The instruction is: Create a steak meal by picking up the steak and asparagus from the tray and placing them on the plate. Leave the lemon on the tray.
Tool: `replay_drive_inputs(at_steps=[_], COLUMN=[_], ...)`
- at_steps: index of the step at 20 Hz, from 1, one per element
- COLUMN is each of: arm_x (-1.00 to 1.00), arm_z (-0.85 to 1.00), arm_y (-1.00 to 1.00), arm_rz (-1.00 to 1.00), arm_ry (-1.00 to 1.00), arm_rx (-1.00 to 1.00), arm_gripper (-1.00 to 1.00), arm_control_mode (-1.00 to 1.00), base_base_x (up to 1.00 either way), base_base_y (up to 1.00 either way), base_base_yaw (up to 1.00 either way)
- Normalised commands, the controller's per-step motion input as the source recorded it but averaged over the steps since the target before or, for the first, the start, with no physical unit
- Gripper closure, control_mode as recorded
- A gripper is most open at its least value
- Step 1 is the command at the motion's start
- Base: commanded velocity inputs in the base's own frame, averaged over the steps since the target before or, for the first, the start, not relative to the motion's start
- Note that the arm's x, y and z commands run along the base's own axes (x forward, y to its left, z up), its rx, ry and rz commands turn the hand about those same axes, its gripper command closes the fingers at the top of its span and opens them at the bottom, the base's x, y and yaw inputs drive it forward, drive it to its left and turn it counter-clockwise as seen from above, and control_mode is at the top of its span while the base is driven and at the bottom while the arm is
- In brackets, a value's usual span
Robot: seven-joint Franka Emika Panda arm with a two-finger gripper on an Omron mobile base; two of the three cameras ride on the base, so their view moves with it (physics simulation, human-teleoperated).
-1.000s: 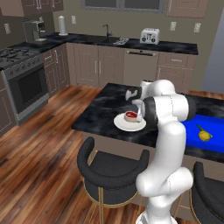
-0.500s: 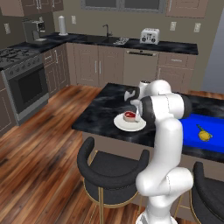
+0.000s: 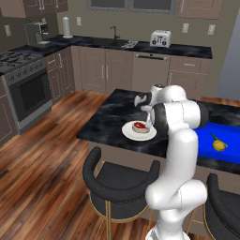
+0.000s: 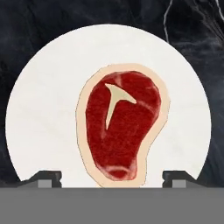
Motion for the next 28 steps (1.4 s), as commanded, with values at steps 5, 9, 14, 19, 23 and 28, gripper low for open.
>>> replay_drive_inputs(at_steps=[5,9,14,19,23,28], arm_x=[-0.46,-0.79,-0.79,-0.41,-0.26,-0.22], arm_z=[0.2,0.44,0.44,0.68,0.61,0.22], arm_y=[-0.01,-0.48,-0.69,-0.64,-0.81,-0.99], arm_rz=[0.0,-0.13,-0.33,-0.44,-0.43,-0.39], arm_ry=[-0.18,-0.13,-0.05,0.0,0.0,0.0], arm_rx=[0.0,0.0,0.0,0.0,0.0,0.0], arm_gripper=[-1.0,-1.0,-1.0,-1.0,-1.0,-1.0], arm_control_mode=[-1.0,-1.0,-1.0,-1.0,-1.0,-1.0], base_base_x=[0.0,0.0,0.0,0.0,0.0,0.0], base_base_y=[0.0,0.0,0.0,0.0,0.0,0.0], base_base_yaw=[0.0,0.0,0.0,0.0,0.0,0.0])
